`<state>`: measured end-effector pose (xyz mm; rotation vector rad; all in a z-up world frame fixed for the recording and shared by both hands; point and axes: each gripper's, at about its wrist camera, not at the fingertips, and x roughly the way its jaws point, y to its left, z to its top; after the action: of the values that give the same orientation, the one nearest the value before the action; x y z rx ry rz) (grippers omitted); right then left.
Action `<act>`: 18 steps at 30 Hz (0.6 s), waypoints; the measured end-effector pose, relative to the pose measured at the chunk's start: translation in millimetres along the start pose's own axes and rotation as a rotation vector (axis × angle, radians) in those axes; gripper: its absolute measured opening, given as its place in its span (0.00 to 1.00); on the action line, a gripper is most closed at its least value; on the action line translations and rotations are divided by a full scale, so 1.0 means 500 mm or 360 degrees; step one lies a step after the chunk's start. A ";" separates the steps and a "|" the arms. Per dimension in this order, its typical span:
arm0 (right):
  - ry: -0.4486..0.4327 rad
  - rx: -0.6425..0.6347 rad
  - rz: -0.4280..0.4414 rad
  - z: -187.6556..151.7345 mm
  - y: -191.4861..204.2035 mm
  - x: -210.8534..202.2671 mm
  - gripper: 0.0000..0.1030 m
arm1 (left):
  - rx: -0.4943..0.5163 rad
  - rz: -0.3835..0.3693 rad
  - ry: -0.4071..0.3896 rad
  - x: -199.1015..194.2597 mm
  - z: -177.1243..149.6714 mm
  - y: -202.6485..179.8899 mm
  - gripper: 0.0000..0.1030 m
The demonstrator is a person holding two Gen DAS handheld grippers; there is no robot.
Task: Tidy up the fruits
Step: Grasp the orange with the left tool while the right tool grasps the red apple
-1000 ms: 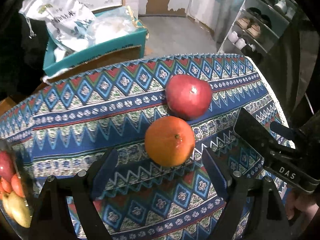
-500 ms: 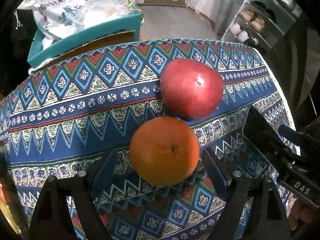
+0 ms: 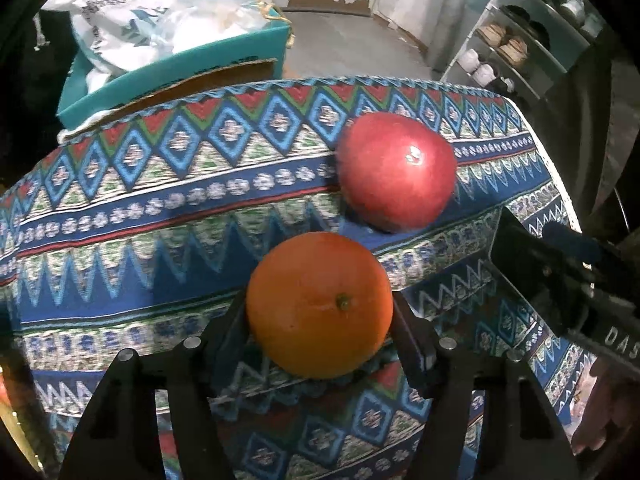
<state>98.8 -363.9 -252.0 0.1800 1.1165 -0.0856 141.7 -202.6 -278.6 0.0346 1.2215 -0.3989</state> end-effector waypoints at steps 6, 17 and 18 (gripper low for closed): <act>-0.0006 -0.0031 0.0139 0.033 0.055 0.017 0.73 | -0.0053 0.0052 -0.0076 -0.045 0.007 0.060 0.66; 0.0039 -0.0027 0.0243 0.089 0.126 0.070 0.74 | -0.0176 0.0108 -0.0162 -0.097 0.030 0.153 0.66; 0.0050 -0.0024 0.0245 0.090 0.127 0.074 0.77 | -0.0183 0.0109 -0.0167 -0.100 0.030 0.159 0.66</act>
<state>164.9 -309.0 -259.9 0.2538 1.1307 0.0628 166.4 -118.1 -242.1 -0.0424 1.1347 -0.2672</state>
